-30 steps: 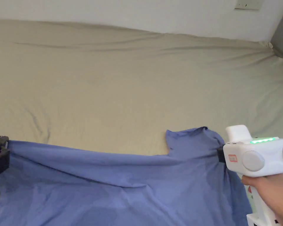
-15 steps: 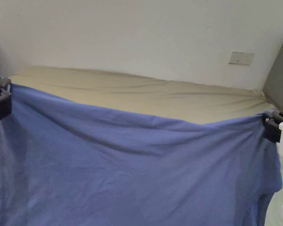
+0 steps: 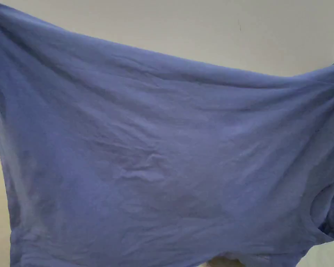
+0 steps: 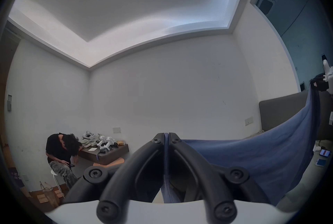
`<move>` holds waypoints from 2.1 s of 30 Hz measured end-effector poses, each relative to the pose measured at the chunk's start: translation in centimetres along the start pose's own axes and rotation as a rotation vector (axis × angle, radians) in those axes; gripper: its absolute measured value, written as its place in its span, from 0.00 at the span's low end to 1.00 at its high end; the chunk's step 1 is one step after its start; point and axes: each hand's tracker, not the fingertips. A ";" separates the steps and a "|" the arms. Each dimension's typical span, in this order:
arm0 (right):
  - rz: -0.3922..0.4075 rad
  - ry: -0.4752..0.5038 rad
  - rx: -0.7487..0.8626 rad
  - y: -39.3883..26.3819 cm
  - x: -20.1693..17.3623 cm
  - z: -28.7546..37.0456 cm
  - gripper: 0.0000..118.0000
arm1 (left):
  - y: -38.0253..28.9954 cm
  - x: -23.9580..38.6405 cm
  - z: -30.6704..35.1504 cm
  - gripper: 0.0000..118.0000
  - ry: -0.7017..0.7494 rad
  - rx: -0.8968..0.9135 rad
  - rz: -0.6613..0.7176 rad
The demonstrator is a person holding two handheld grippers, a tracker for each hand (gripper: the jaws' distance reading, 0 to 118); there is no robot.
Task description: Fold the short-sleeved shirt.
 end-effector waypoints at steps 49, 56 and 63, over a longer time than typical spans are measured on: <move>0.222 -0.029 -0.173 -4.5 -6.0 -39.2 0.03 | -7.4 7.6 -41.1 0.01 0.089 -0.306 -0.024; 0.191 0.041 -0.337 -13.8 -7.9 -38.7 0.03 | -17.1 9.7 -40.3 0.01 0.063 -0.472 0.024; 0.168 0.132 -0.505 -23.4 -8.7 -33.4 0.03 | -27.2 10.1 -33.1 0.01 -0.033 -0.640 0.019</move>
